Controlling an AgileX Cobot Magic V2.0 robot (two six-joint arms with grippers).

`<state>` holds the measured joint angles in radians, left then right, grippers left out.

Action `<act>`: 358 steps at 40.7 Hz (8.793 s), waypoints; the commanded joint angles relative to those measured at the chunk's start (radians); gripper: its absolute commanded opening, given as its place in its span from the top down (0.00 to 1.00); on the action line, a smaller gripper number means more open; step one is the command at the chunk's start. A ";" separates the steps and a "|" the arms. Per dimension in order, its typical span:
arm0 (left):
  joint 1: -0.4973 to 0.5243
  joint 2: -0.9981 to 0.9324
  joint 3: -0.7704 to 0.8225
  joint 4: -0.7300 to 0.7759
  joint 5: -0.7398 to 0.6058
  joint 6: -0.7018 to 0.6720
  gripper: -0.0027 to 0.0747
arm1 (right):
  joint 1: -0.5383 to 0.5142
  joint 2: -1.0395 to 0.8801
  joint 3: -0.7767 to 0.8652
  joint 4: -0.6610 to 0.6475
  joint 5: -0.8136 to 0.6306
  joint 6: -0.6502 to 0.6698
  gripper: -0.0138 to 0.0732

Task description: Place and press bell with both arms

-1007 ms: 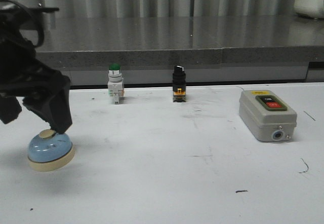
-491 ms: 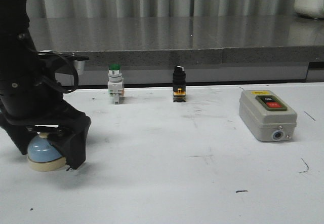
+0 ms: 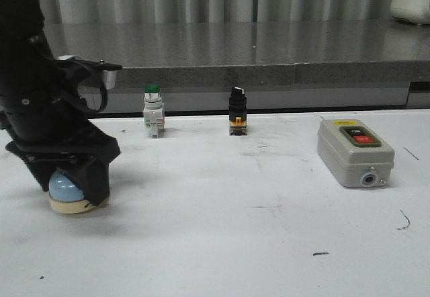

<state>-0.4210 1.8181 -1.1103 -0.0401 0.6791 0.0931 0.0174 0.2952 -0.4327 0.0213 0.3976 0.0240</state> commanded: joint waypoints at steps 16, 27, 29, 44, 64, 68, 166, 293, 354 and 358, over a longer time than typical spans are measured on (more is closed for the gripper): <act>-0.159 0.173 -0.378 -0.003 0.080 -0.002 0.68 | -0.005 0.017 -0.039 -0.005 -0.089 0.000 0.92; -0.199 0.233 -0.446 -0.003 0.132 -0.002 0.61 | -0.005 0.017 -0.039 -0.005 -0.089 0.000 0.92; -0.203 0.233 -0.446 -0.003 0.132 -0.002 0.56 | -0.005 0.017 -0.039 -0.005 -0.089 0.000 0.92; -0.207 0.196 -0.446 -0.012 0.152 -0.005 0.22 | -0.005 0.017 -0.039 -0.005 -0.088 0.000 0.92; 0.033 -0.067 -0.276 -0.030 0.207 -0.005 0.49 | -0.005 0.017 -0.039 -0.005 -0.088 0.000 0.92; 0.134 -0.139 -0.172 -0.054 0.194 -0.005 0.69 | -0.005 0.017 -0.039 -0.005 -0.088 0.000 0.92; 0.339 -1.531 0.718 -0.162 -0.419 -0.005 0.99 | 0.636 1.564 -0.938 0.110 -0.148 -0.038 0.92; 0.339 -1.554 0.744 -0.149 -0.462 -0.005 0.99 | 0.210 -0.129 0.105 0.004 -0.152 -0.038 0.92; 0.394 -1.841 1.139 0.023 -0.652 -0.163 0.99 | 0.210 -0.127 0.105 0.004 -0.149 -0.038 0.92; 0.394 -1.841 1.139 0.023 -0.652 -0.163 0.99 | 0.210 -0.127 0.105 0.004 -0.149 -0.038 0.92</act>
<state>-0.0296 -0.0055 0.0053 -0.0142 0.1149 -0.0576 0.2308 0.1573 -0.2992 0.0338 0.3268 0.0000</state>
